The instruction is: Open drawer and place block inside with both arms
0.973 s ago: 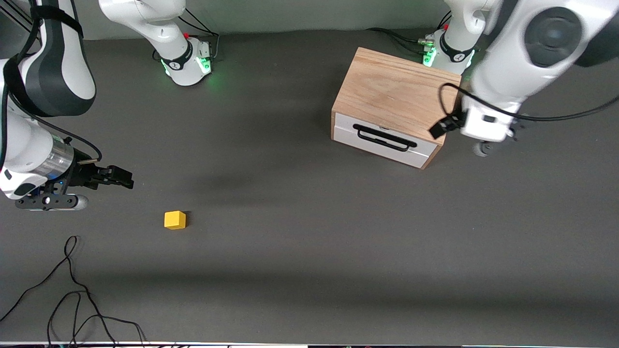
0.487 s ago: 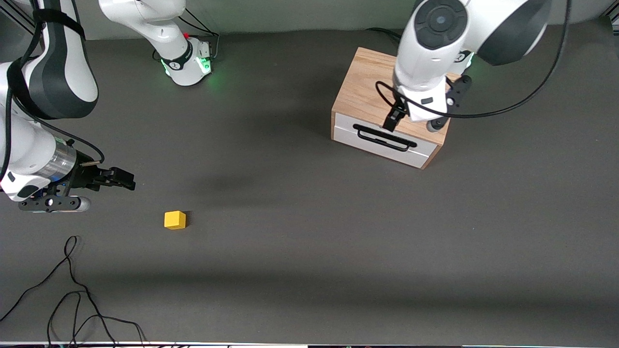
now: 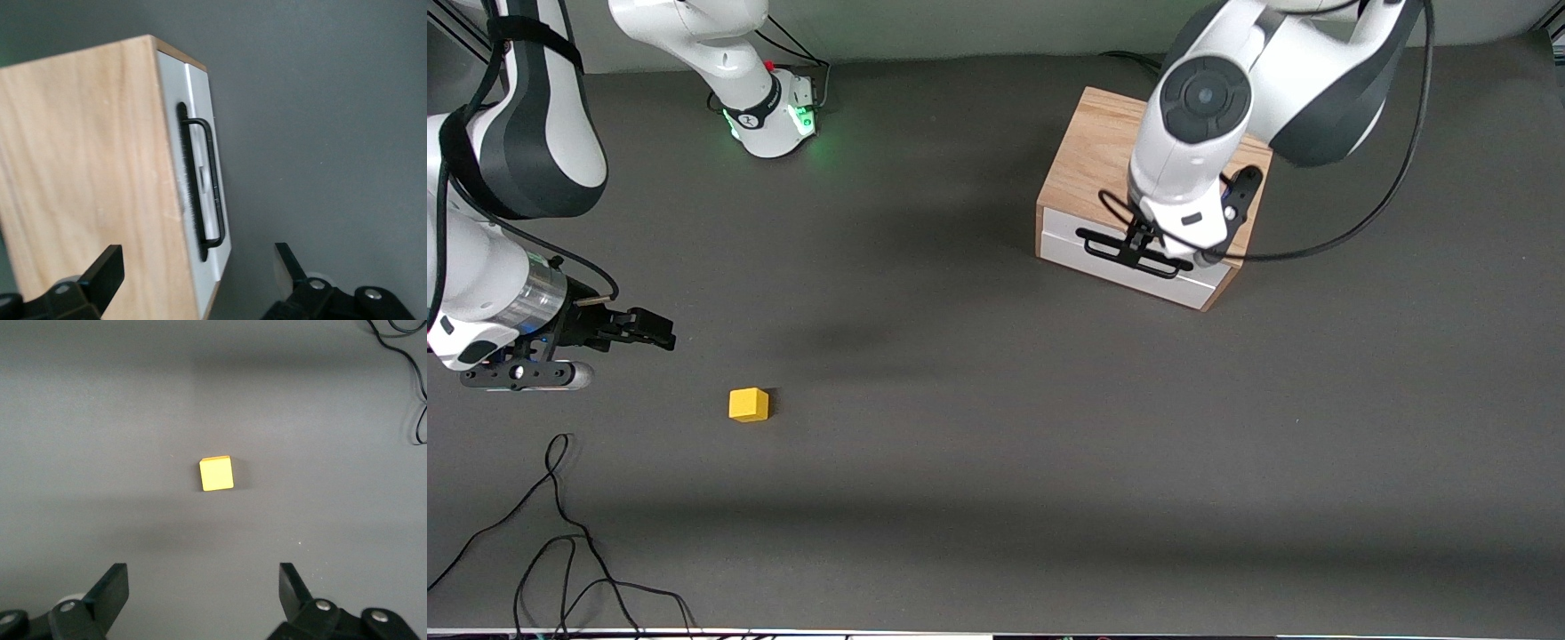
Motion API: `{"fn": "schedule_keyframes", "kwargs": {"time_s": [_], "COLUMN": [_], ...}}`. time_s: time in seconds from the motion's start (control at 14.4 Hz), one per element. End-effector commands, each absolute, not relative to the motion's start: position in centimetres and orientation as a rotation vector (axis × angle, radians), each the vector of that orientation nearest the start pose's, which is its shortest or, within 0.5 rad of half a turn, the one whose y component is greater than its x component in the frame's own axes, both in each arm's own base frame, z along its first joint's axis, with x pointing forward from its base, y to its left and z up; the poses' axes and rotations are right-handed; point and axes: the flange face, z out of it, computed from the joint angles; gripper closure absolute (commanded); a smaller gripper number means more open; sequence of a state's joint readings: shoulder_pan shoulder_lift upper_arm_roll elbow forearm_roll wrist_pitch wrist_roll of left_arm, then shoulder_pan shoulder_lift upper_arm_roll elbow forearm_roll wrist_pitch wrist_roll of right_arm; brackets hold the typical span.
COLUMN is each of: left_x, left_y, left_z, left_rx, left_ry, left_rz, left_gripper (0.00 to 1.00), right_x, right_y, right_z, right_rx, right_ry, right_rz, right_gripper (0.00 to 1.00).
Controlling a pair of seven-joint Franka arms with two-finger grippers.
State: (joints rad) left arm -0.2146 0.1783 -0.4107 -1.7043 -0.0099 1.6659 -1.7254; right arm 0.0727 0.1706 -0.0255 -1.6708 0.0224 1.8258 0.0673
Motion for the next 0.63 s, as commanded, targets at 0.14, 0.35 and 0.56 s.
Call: {"fn": "schedule_keyframes", "kwargs": {"time_s": [0.14, 0.35, 0.56], "left_x": [49.6, 50.4, 50.7], "left_y": [-33.6, -33.5, -33.5], "left_z": [40.4, 36.9, 35.3], "left_rx": [-2.489, -2.454, -2.445], "left_ry": [-1.584, -1.57, -1.564], "left_rz": [0.22, 0.225, 0.232], "left_gripper": [0.0, 0.0, 0.0], "right_x": [61.8, 62.1, 62.3], "right_y": [3.3, 3.3, 3.2], "right_z": [50.2, 49.6, 48.6], "right_rx": [-3.131, -3.132, -3.133], "right_ry": [0.011, 0.006, 0.004], "right_rz": [0.008, -0.007, 0.003], "right_gripper": [0.0, 0.0, 0.0]}}
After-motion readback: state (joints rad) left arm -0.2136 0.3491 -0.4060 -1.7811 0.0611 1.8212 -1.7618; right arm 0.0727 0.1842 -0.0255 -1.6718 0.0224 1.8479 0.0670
